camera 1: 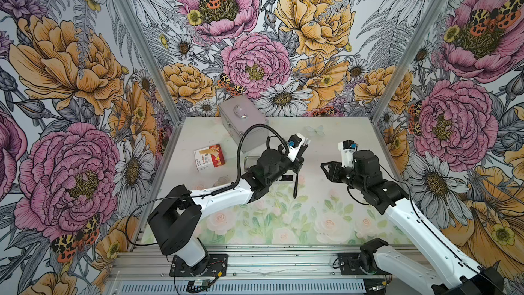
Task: Place the toothbrush into the toothbrush holder
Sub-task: Pick up the toothbrush from the center of the board, then place the toothbrush in the toothbrush holder.
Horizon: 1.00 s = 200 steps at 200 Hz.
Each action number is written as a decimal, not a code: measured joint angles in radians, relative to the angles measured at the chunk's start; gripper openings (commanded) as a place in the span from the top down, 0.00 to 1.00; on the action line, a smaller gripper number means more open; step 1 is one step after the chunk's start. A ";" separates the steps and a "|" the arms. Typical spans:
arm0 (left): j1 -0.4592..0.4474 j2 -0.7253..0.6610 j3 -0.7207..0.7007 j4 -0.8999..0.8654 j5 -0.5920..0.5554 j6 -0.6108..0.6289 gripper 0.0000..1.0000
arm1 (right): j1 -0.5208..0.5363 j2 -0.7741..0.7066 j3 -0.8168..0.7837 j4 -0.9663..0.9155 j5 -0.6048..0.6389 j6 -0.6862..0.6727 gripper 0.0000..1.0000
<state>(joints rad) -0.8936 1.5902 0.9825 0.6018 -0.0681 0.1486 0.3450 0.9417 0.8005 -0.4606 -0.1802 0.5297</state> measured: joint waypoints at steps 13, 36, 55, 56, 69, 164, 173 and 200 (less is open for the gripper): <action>0.001 0.020 -0.013 0.060 -0.007 0.022 1.00 | -0.004 0.002 -0.002 0.000 0.000 -0.003 0.60; 0.007 0.064 -0.025 0.134 -0.012 0.042 1.00 | -0.010 0.005 -0.008 -0.002 0.000 -0.007 0.60; 0.019 0.093 -0.047 0.200 -0.015 0.043 1.00 | -0.013 0.013 -0.014 -0.003 0.000 -0.007 0.60; 0.020 0.095 -0.048 0.204 -0.015 0.043 1.00 | -0.013 0.013 -0.014 -0.003 0.000 -0.007 0.60; 0.029 0.114 -0.064 0.245 -0.019 0.043 1.00 | -0.013 0.016 -0.020 -0.003 0.000 -0.007 0.60; 0.064 0.187 -0.082 0.383 -0.022 0.037 1.00 | -0.026 0.029 -0.027 -0.007 -0.001 -0.007 0.60; 0.064 0.194 -0.082 0.386 -0.022 0.034 1.00 | -0.026 0.029 -0.028 -0.007 -0.001 -0.007 0.60; 0.065 0.207 -0.089 0.395 -0.022 0.023 1.00 | -0.038 0.029 -0.029 -0.007 -0.001 -0.008 0.60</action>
<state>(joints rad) -0.8288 1.7969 0.8932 0.9970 -0.0902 0.1719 0.3069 0.9710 0.7719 -0.4675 -0.1814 0.5220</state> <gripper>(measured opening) 0.078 0.404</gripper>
